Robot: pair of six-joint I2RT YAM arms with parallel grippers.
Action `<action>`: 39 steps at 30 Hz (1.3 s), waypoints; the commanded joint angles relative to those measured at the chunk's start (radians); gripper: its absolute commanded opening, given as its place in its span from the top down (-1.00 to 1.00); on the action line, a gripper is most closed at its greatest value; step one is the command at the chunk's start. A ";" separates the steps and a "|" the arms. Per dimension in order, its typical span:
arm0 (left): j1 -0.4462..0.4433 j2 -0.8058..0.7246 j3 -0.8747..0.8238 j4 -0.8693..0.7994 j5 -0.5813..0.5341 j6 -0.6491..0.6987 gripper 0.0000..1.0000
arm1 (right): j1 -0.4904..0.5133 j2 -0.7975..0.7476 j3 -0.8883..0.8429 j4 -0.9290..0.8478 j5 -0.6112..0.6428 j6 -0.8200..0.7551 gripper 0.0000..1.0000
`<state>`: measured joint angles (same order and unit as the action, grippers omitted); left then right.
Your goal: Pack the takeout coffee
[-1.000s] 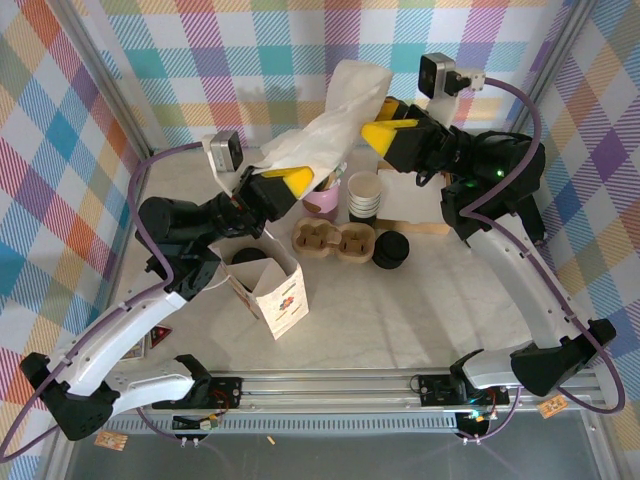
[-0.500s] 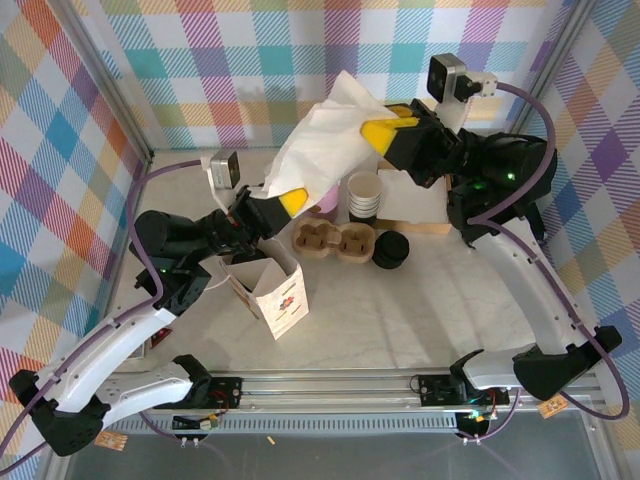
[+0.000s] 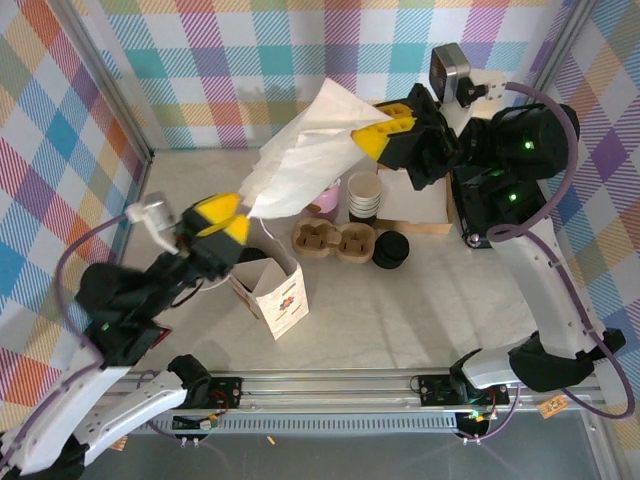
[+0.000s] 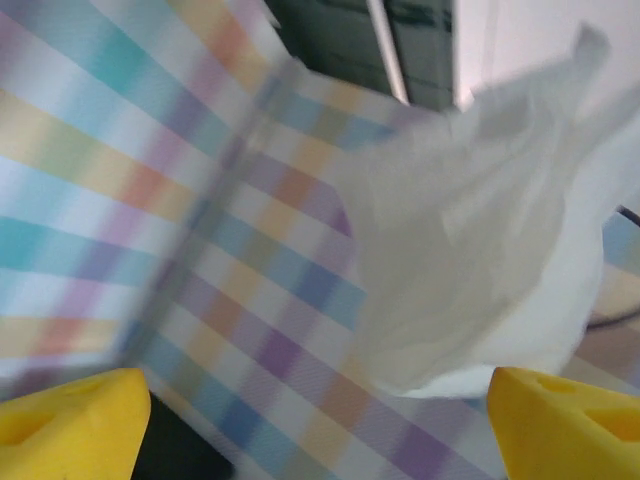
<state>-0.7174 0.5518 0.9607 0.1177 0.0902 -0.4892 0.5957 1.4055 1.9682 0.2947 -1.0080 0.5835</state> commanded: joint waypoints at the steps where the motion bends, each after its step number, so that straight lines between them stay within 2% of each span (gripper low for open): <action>1: 0.012 -0.116 0.016 -0.250 -0.356 0.123 -0.68 | 0.030 0.088 0.077 -0.187 -0.088 -0.220 1.00; 5: 0.010 -0.131 0.120 -0.498 -0.449 0.173 -0.63 | 0.085 0.190 0.180 -0.377 -0.131 -0.383 1.00; 8: 0.012 -0.116 0.174 -0.590 -0.473 0.178 -0.62 | 0.114 0.254 0.216 -0.475 -0.139 -0.451 1.00; 17: 0.011 -0.122 0.142 -0.575 -0.467 0.164 -0.61 | 0.189 0.363 0.245 -0.719 -0.104 -0.639 1.00; 23: 0.011 -0.106 0.138 -0.556 -0.459 0.169 -0.61 | 0.207 0.371 0.232 -0.930 -0.119 -0.754 1.00; 30: 0.010 -0.117 0.138 -0.572 -0.458 0.164 -0.61 | 0.218 0.330 0.101 -0.948 -0.128 -0.777 1.00; 39: 0.012 -0.112 0.133 -0.559 -0.454 0.160 -0.61 | 0.219 0.341 0.113 -0.910 -0.091 -0.776 1.00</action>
<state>-0.7174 0.4431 1.1011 -0.4507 -0.3607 -0.3431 0.8066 1.7699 2.0594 -0.6376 -1.0924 -0.1661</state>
